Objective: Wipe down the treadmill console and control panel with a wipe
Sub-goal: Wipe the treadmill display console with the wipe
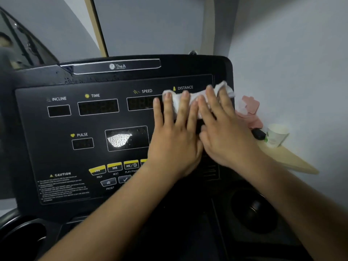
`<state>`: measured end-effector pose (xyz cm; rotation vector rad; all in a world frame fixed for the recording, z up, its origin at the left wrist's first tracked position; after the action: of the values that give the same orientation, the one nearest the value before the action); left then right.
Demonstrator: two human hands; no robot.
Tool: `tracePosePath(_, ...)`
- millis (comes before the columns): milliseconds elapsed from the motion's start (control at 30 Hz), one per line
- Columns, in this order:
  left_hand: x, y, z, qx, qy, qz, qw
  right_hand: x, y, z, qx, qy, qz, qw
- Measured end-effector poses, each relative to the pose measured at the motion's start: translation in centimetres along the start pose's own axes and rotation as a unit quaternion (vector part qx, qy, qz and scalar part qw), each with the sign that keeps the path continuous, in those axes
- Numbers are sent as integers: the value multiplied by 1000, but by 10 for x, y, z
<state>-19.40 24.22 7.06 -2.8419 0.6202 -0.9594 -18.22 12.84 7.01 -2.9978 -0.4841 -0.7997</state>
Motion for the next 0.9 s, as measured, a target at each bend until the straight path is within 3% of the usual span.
tracePosePath(233, 45, -17, -14, 40, -4, -5, 999, 44, 10, -27, 53, 81, -4, 995)
tracePosePath(367, 13, -7, -4, 18, -42, 6, 999, 12, 4, -9, 40, 99, -7, 994)
tracePosePath(500, -49, 20, 13, -5, -79, 53, 995, -58, 2, 32, -15, 142, -72, 987)
tracePosePath(700, -113, 58, 30, -33, -160, 94, 982, -132, -14, 63, 35, 89, -126, 987)
tracePosePath(900, -136, 58, 31, -86, -79, 127, 985, -152, -34, 53, 127, 28, -103, 986)
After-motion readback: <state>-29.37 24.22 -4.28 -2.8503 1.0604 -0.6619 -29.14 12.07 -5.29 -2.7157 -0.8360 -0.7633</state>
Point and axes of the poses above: each hand's wrist, its own x-axis towards the middle knuckle, its own z-axis out of the palm, y = z × x, the point moved 5 cm from there along x, towards the middle knuckle, and after that the axes turned 1 degree about -x, right-handed, at the moved point
